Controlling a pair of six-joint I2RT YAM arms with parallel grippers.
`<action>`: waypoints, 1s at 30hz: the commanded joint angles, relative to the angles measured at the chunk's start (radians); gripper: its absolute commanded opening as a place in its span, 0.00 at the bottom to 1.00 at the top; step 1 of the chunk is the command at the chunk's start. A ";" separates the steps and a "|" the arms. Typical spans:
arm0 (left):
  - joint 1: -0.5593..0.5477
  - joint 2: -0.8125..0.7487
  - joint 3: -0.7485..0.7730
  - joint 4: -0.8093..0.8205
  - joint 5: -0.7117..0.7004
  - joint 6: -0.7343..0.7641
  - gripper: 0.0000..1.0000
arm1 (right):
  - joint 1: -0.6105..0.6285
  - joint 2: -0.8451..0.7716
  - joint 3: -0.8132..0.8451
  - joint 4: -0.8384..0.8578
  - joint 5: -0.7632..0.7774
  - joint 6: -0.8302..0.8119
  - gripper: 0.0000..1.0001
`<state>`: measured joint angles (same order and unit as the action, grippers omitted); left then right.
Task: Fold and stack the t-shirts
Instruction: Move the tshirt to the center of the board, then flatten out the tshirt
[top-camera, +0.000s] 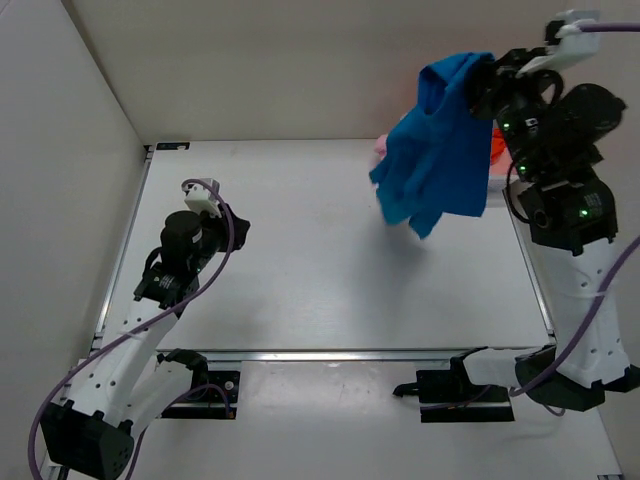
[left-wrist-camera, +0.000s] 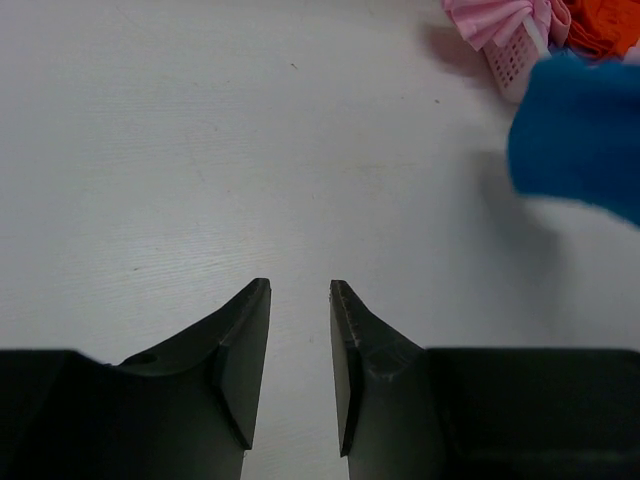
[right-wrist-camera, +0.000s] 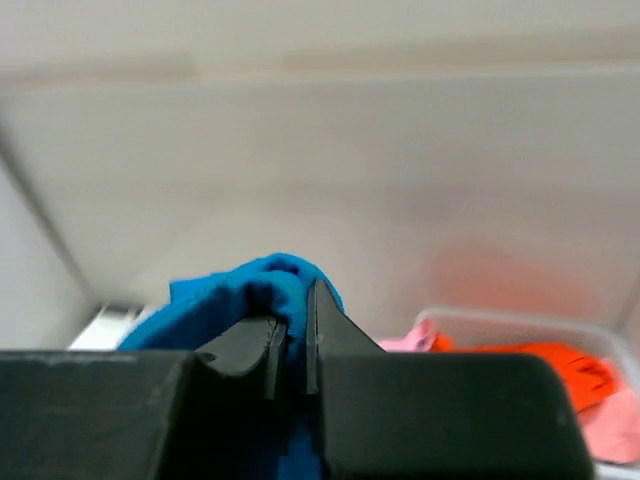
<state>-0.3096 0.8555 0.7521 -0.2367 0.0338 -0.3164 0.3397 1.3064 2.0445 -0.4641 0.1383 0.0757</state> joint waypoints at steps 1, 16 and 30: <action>0.017 -0.044 0.050 -0.036 0.000 -0.006 0.42 | 0.055 0.088 -0.088 -0.033 0.008 0.031 0.00; 0.038 -0.041 0.015 -0.061 0.050 -0.030 0.57 | 0.134 0.548 0.043 -0.329 -0.088 0.116 0.69; -0.137 0.407 0.038 0.171 0.184 -0.188 0.68 | 0.012 0.257 -0.740 0.007 -0.169 0.165 0.38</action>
<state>-0.4065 1.1885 0.7567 -0.1661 0.1650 -0.4385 0.3271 1.5822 1.3819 -0.5472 -0.0196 0.2295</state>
